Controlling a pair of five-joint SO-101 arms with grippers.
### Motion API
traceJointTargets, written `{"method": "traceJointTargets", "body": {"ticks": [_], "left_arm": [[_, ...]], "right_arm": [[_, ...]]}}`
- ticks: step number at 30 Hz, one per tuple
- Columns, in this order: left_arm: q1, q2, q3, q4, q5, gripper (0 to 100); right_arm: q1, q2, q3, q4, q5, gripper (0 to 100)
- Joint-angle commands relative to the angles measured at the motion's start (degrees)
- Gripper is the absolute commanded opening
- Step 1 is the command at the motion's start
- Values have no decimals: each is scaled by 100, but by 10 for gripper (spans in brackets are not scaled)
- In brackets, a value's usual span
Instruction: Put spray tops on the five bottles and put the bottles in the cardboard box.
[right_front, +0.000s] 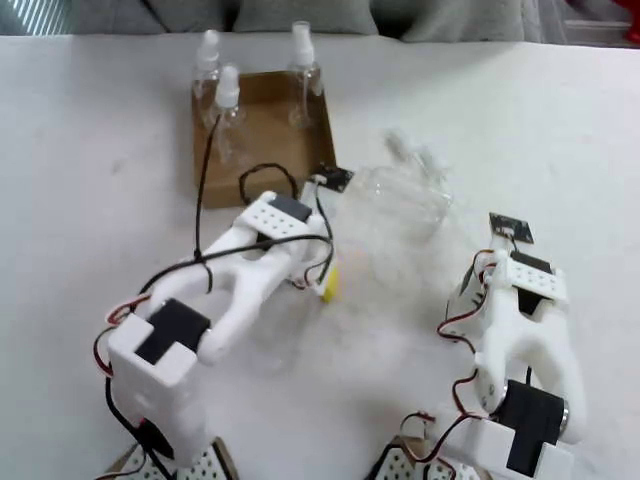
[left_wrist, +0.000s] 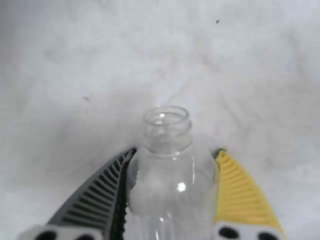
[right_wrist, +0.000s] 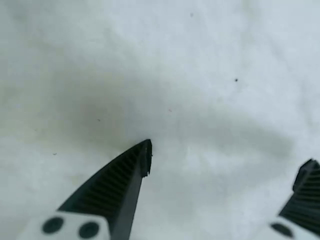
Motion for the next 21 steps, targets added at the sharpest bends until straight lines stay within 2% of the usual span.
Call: {"method": "traceJointTargets", "body": {"ticks": [1, 9, 12, 16, 21], "left_arm": [[-22, -92, -26, -281, 44, 129], [-13, -462, -352, 642, 18, 124], [-22, -778, -132, 519, 18, 124], [-136, -1103, 360, -53, 18, 124], [-655, -1305, 721, -378, 18, 124]], "right_arm": [[-40, -171, -18, -40, 62, 405], [-40, -171, -18, -40, 62, 405], [-40, -171, -18, -40, 62, 405], [-40, -171, -18, -127, 44, 405], [-40, -171, -18, -163, 26, 405]]}}
